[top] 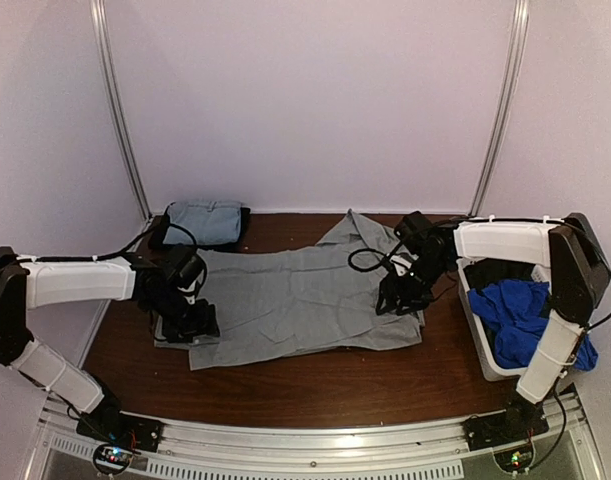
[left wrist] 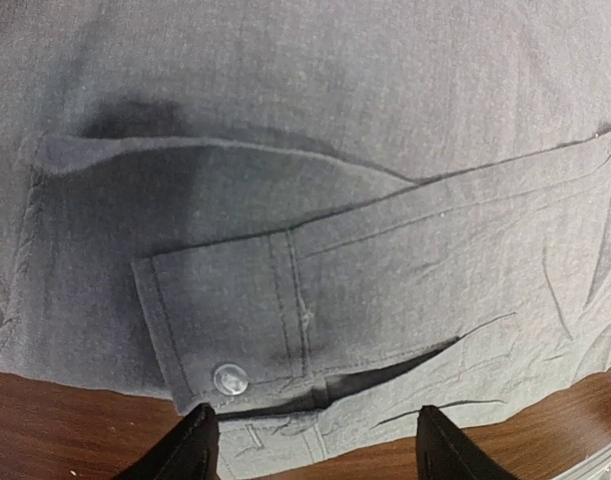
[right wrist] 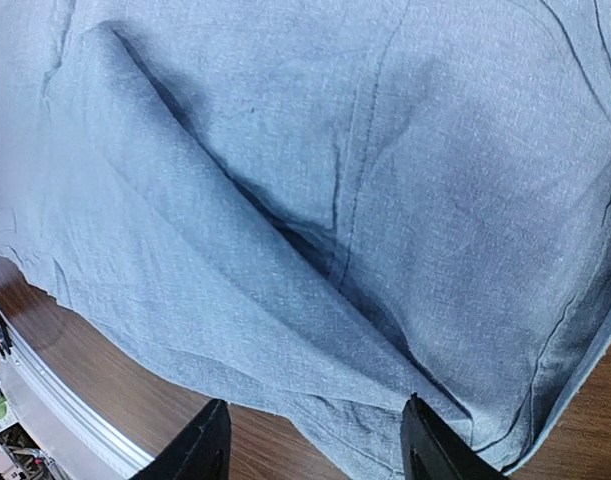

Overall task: Fold and stack the mixed laundry pile
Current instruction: Smooth out the 1/3-folded shirt at the center of the board.

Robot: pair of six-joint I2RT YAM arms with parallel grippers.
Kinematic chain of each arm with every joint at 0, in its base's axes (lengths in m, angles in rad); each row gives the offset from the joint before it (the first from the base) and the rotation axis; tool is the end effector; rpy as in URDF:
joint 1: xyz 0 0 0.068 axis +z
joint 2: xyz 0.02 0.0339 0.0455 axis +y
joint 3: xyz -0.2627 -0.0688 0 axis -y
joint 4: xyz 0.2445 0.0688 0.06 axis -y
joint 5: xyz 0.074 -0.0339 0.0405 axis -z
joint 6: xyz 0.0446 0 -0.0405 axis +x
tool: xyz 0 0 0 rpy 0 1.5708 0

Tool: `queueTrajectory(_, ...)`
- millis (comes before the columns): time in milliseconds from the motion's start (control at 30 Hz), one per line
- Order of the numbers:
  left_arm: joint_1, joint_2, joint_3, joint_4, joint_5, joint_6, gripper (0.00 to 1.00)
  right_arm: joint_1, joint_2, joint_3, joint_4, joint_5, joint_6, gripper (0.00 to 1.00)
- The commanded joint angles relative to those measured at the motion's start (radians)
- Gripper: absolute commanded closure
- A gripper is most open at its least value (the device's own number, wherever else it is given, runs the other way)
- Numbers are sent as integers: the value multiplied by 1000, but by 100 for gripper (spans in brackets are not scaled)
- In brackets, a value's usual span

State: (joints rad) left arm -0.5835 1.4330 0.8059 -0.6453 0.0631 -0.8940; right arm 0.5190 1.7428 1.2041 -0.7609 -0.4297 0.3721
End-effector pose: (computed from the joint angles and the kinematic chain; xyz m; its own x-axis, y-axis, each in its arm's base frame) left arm 0.2087 -0.1412 0.1655 -0.9403 -0.3115 -0.1371 -0.2678 0.9258 -0.2669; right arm 0.2828 0.1829 0.1880 -0.9785 -0.1783 -0.1036 -0.2062 0.8575 0.4713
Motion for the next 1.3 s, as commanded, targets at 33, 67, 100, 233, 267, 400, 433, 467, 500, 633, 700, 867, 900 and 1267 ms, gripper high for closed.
queueTrajectory(33,7,-78,-54,-27,8,-61,32,-7,-47,18,-29,-18,-19,41)
queueTrajectory(67,7,-97,-72,-32,-1,-71,32,-7,-48,14,-28,-21,-19,41)
queueTrajectory(100,8,-115,-97,-29,-6,-79,32,-7,-49,8,-29,-24,-19,41)
queueTrajectory(233,21,-116,-170,47,23,-95,32,-7,-57,-12,-13,-35,-13,41)
queueTrajectory(267,22,-105,-175,60,22,-94,31,-7,-57,-16,-12,-40,-14,41)
queueTrajectory(400,22,-55,-172,123,38,-77,32,-7,-59,-17,-17,-43,-20,41)
queueTrajectory(433,22,-41,-174,139,47,-79,33,-7,-60,-15,-18,-43,-22,41)
queueTrajectory(467,23,-30,-176,153,53,-83,34,-7,-61,-12,-22,-44,-24,41)
queueTrajectory(500,24,-19,-178,170,63,-86,36,-7,-61,-9,-26,-41,-26,41)
queueTrajectory(633,24,-18,-169,218,106,-92,64,-9,-73,-6,-34,-29,-30,41)
queueTrajectory(700,24,-37,-136,189,109,-81,77,-11,-78,-5,-36,-29,-30,41)
queueTrajectory(867,22,-98,32,37,127,-41,100,-20,-83,14,-49,-32,-37,41)
queueTrajectory(900,22,-100,73,6,136,-36,100,-22,-83,20,-53,-33,-42,41)
queueTrajectory(1267,22,213,724,80,281,63,100,-104,-172,43,-56,-99,-90,41)
